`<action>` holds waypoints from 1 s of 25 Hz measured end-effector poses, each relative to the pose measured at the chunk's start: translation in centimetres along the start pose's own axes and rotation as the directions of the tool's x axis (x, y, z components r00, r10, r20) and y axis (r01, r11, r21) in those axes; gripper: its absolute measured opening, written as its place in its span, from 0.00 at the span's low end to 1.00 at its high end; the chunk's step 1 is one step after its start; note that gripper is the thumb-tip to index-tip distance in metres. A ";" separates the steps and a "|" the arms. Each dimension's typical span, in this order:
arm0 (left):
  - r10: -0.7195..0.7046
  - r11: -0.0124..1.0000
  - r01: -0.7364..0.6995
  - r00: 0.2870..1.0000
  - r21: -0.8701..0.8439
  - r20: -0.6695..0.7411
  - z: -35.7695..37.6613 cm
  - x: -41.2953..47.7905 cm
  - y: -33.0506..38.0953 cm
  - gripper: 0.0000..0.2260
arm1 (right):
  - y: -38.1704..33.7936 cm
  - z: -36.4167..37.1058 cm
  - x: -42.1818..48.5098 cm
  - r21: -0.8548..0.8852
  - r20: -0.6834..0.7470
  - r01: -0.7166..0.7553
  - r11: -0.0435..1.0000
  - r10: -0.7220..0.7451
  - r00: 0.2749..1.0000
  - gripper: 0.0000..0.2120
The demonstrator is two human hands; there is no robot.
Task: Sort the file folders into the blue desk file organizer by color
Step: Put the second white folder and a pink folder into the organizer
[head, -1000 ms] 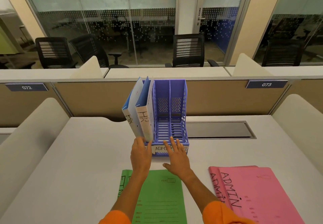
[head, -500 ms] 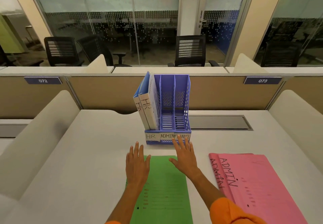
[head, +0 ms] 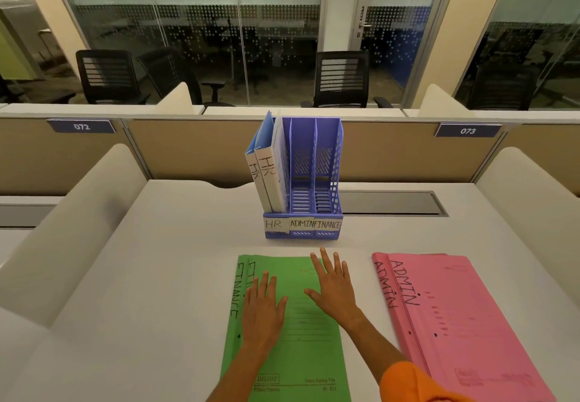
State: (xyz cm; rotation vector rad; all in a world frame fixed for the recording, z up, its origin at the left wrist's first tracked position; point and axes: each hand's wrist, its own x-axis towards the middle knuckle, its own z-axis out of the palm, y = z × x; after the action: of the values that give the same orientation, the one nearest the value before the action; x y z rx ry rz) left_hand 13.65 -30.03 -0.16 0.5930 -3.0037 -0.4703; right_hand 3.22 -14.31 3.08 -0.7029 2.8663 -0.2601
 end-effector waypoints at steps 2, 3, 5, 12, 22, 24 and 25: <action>0.021 1.000 -0.021 1.000 -0.009 0.003 0.2 0.3 0.8 0.28 | 1.1 -0.3 -0.5 0.005 -0.003 -0.023 1.000 0.023 1.000 0.43; 0.031 0.999 -0.031 0.999 -0.013 0.005 0.3 0.4 1.2 0.28 | 1.6 -0.4 -0.8 0.008 -0.004 -0.037 0.999 0.037 0.999 0.42; 0.059 0.998 -0.059 0.998 -0.025 0.007 0.7 0.7 2.4 0.28 | 3.1 -0.8 -1.5 0.022 -0.004 -0.073 0.997 0.073 0.997 0.42; 0.189 0.980 -0.187 0.982 -0.076 0.029 3.0 1.4 9.4 0.27 | 10.4 -2.1 -5.2 0.051 -0.015 -0.246 0.968 0.247 0.969 0.41; 0.457 0.875 -0.420 0.881 -0.241 0.123 6.9 0.0 22.5 0.25 | 22.0 -2.3 -12.3 0.117 0.031 -0.490 0.864 0.490 0.871 0.41; 0.485 0.856 -0.434 0.862 -0.281 0.147 7.5 -0.4 23.9 0.24 | 23.1 -1.8 -13.2 0.130 0.056 -0.514 0.848 0.511 0.858 0.41; 0.490 0.849 -0.425 0.856 -0.315 0.167 7.8 -0.6 24.4 0.25 | 23.5 -1.5 -13.5 0.137 0.066 -0.522 0.842 0.518 0.853 0.41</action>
State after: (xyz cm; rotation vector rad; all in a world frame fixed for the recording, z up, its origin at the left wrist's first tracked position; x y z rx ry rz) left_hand 4.55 -6.09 -0.18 -0.2288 -3.0603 -0.9422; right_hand 4.35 12.74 1.36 0.1144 2.8339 -0.3725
